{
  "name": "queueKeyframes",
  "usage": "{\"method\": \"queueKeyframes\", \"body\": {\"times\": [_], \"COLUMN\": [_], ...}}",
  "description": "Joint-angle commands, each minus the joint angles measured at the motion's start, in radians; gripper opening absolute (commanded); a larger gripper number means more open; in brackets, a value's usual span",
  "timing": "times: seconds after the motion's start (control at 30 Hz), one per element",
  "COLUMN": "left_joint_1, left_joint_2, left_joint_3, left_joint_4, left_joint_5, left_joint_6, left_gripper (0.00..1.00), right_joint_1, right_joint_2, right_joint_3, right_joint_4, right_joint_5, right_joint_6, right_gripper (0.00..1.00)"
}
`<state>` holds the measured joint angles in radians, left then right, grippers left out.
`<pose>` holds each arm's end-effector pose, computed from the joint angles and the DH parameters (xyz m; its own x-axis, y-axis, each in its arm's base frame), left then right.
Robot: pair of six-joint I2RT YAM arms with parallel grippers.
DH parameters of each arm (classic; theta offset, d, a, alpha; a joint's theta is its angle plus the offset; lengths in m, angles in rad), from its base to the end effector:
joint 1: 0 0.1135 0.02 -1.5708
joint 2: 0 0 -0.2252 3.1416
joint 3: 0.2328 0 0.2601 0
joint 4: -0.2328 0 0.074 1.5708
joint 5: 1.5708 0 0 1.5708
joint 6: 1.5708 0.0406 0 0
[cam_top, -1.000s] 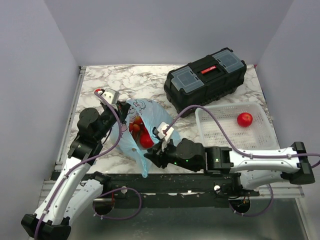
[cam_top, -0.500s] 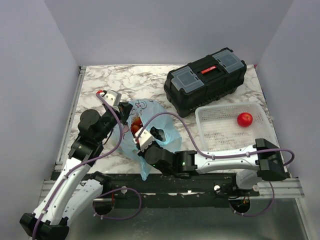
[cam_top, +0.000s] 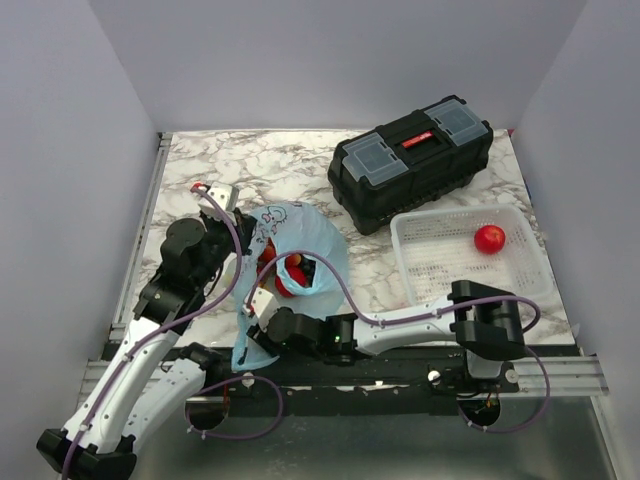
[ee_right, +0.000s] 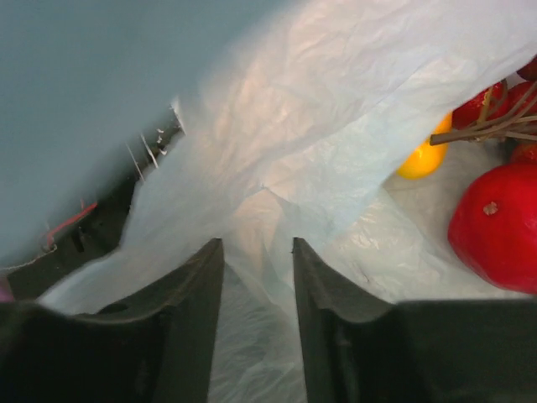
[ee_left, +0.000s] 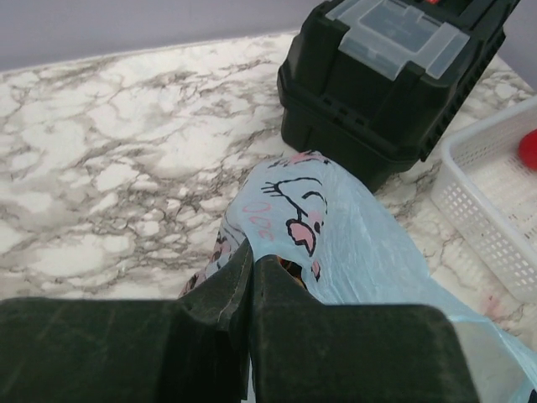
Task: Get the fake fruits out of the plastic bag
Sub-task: Adjust the plastic bag at the center of the board.
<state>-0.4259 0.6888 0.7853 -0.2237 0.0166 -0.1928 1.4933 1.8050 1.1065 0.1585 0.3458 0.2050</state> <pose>0.1873 -0.0857 0.3262 -0.1954 -0.1217 -0.9731 0.3980 0.8970 -0.1921 0.0448 0.3986 0.1581 -0.2253 -0.4280 -0.8752 -0.8882 0.4594 0.0040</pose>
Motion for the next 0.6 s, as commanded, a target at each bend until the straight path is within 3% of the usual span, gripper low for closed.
{"method": "queueKeyframes", "body": {"times": [0.0,0.1,0.17,0.3,0.4,0.57], "left_joint_1": [-0.004,-0.004,-0.004,-0.004,-0.004,-0.004], "left_joint_2": [-0.033,-0.034,-0.015,0.02,-0.005,-0.061], "left_joint_3": [0.018,0.023,0.062,0.162,0.193,0.257], "left_joint_4": [-0.154,-0.18,-0.227,-0.365,-0.446,-0.621], "left_joint_5": [-0.018,0.045,0.07,0.08,0.054,0.027], "left_joint_6": [-0.038,-0.065,-0.085,-0.099,-0.128,-0.228], "left_gripper": [0.0,0.03,0.26,0.59,0.97,0.99], "right_joint_1": [0.003,0.002,0.0,-0.005,-0.007,-0.007], "right_joint_2": [-0.104,-0.164,-0.194,-0.222,-0.221,-0.211], "right_joint_3": [-0.048,-0.121,-0.166,-0.192,-0.194,-0.178], "right_joint_4": [0.069,0.112,0.159,0.185,0.197,0.194], "right_joint_5": [0.044,0.13,0.17,0.243,0.257,0.276], "right_joint_6": [0.016,0.023,0.031,0.054,0.054,0.067], "right_gripper": [0.5,0.55,0.6,0.64,0.65,0.66]}}
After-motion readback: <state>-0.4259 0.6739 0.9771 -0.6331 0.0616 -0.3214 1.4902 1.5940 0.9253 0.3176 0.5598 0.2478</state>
